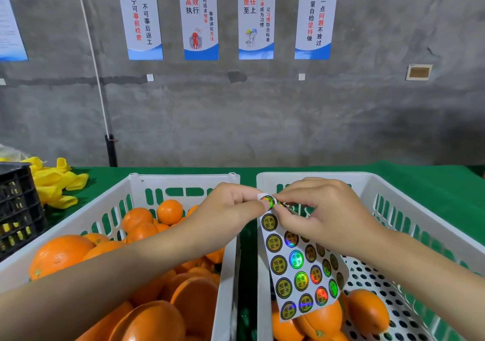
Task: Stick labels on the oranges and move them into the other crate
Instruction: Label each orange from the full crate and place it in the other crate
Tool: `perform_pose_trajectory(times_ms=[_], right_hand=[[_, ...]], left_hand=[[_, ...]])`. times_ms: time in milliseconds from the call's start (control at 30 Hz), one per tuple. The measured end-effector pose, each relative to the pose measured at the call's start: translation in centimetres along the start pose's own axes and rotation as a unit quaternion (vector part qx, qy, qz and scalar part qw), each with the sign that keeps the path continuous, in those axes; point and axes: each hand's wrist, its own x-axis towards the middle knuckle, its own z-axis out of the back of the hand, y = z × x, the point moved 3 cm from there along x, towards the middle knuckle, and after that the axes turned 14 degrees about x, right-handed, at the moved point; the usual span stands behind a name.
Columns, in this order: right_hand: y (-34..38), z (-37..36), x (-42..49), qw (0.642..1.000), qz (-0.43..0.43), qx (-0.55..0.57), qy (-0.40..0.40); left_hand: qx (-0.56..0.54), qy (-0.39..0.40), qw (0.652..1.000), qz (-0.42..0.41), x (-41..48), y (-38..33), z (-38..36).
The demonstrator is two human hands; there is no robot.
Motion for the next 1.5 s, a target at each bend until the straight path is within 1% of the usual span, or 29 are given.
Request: perform_pose_trajectory(times_ms=[167,267,433,500,600,700,767,867,933,1000,1133,1233,1433,1500], right_hand=[[0.4,-0.1,0.1,0.999,-0.018,0.012,0.035],[0.5,0.1,0.2,0.999,-0.027,0.020,0.043],[0.7,0.0,0.3,0.998,-0.025,0.009,0.062],[0.5,0.0,0.2,0.998,-0.022,-0.003,0.065],[0.3,0.2,0.2,0.998,-0.024,-0.003,0.054],[0.1,0.1,0.1,0.997,-0.044,-0.015,0.054],[-0.3,-0.1,0.1,0.995,-0.085,0.024,0.042],[-1.3,-0.1,0.3,0.980,-0.165,0.111,-0.013],[-1.6,-0.1,0.5,0.973,-0.183,0.130,-0.045],[-1.5,0.0,0.5,0.971,-0.181,0.140,-0.062],[-1.4,-0.2,0.6,0.976,-0.157,0.135,-0.061],[-1.6,-0.3,0.6,0.974,-0.160,0.148,-0.064],[-2.5,-0.6,0.5,0.965,-0.203,0.163,-0.029],[-2.7,-0.7,0.6,0.962,-0.210,0.170,-0.032]], left_hand=[[-0.004,-0.023,0.999,-0.024,0.1,-0.1,0.1],[-0.014,-0.017,0.999,-0.029,0.1,0.0,0.2],[-0.012,-0.010,1.000,-0.013,0.3,0.2,0.1],[-0.020,0.005,1.000,0.000,0.3,0.1,0.1],[-0.038,0.031,0.999,0.017,0.1,0.0,0.0],[-0.045,0.023,0.998,0.027,0.2,-0.1,-0.1],[-0.060,-0.001,0.998,0.032,0.3,-0.1,0.0],[-0.077,-0.023,0.996,0.033,0.5,0.0,0.6],[-0.079,-0.023,0.996,0.037,0.6,0.1,0.7],[-0.080,-0.019,0.996,0.041,0.7,0.2,0.5],[-0.087,-0.002,0.995,0.039,0.8,0.4,0.2],[-0.072,0.003,0.997,0.024,0.7,0.4,0.3],[-0.018,0.024,0.999,0.012,0.4,0.4,0.4],[-0.005,0.028,1.000,0.008,0.3,0.3,0.5]])
